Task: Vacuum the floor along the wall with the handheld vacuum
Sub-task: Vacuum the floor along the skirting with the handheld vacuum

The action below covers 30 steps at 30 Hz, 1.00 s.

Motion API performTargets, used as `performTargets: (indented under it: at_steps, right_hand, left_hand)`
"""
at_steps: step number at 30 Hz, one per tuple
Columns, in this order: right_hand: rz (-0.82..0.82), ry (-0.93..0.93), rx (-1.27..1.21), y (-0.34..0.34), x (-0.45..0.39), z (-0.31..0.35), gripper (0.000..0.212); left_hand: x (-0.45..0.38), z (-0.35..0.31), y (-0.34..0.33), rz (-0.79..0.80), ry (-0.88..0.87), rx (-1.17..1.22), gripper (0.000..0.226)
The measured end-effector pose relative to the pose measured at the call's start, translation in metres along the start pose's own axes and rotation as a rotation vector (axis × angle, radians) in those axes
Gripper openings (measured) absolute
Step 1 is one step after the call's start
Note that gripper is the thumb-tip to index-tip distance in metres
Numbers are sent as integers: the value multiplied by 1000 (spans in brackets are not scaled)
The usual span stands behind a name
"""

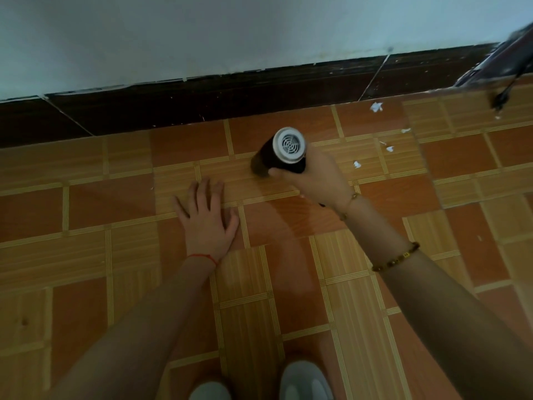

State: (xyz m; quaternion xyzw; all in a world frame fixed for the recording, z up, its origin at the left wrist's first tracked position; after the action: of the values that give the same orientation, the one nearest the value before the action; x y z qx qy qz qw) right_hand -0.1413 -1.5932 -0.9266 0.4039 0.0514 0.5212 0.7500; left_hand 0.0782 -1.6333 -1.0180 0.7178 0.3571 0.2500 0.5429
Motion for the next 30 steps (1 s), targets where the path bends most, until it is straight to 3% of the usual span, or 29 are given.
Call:
performTargets:
  at_steps: [3,10,14,25,30]
  right_hand:
    - [6,-6,11,0,13,-8,60]
    - [-245,-156,53,58,19,-50,68]
    - [-297,-182,20,74,27,-63,65]
    - [-230,-240,-50,69,51,-82,66]
    - [-75,-208,-36,49,64,-66,56]
  left_hand:
    - [0,-1,-1,14,-6,-14,64]
    - [1,-1,-4,30,-10,-33,62]
    - [0,-4,-5,53,-14,-58,63]
    - [1,-4,-13,117,-11,-129,62]
    - [2,-3,-14,104,-14,-97,64]
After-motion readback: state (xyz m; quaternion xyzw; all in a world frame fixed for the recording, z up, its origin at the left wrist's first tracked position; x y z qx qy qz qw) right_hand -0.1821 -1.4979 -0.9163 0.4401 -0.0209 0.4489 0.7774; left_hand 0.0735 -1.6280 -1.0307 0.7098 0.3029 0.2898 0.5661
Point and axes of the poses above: each hand's wrist, its own x-axis away from the middle knuckle, its own y-axis out of the back of the hand, z = x × y, the point moved 9 cm from there along -x, towards the middle knuckle, and after that the axes turned 10 degrees about -y, right-handed, at the moved point
